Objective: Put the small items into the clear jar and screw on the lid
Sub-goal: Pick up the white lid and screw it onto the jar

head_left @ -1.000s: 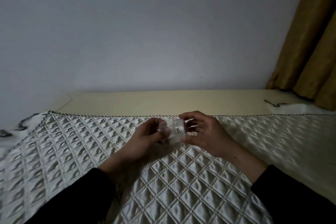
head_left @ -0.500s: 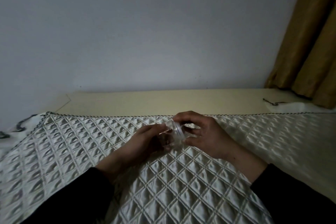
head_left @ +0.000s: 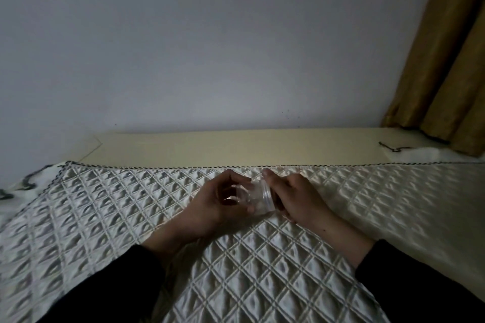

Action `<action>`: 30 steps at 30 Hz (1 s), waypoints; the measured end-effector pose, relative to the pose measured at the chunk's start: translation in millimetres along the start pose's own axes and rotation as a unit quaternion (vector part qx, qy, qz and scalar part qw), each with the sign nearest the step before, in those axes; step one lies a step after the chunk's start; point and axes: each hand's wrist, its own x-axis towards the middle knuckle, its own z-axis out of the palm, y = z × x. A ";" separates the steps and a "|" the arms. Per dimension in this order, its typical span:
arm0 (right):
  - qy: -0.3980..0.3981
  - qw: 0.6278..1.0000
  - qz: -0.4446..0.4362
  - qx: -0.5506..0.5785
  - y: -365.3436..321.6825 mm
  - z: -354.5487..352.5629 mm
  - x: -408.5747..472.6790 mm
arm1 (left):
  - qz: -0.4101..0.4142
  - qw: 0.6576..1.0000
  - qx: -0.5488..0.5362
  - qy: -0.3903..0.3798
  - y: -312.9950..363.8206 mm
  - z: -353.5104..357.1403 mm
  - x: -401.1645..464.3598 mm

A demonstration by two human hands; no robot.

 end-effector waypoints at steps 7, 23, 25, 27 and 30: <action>-0.016 0.998 0.066 -0.013 1.4 0.1 1.2 | 0.002 1.000 0.016 -0.016 -3.2 -1.6 0.0; -0.037 0.998 0.047 0.036 5.3 0.9 -0.7 | -0.031 0.948 0.318 -0.004 -10.6 -1.7 1.4; -0.037 0.998 0.044 0.033 5.9 0.6 -1.0 | -0.027 0.943 0.330 -0.020 -9.8 -3.1 1.8; -0.036 0.998 0.044 0.031 6.1 0.1 -1.5 | -0.021 0.940 0.339 -0.020 -10.0 -3.5 2.3; -0.035 0.998 0.040 0.025 6.4 0.1 -2.0 | -0.011 0.946 0.323 -0.015 -11.7 -3.1 2.0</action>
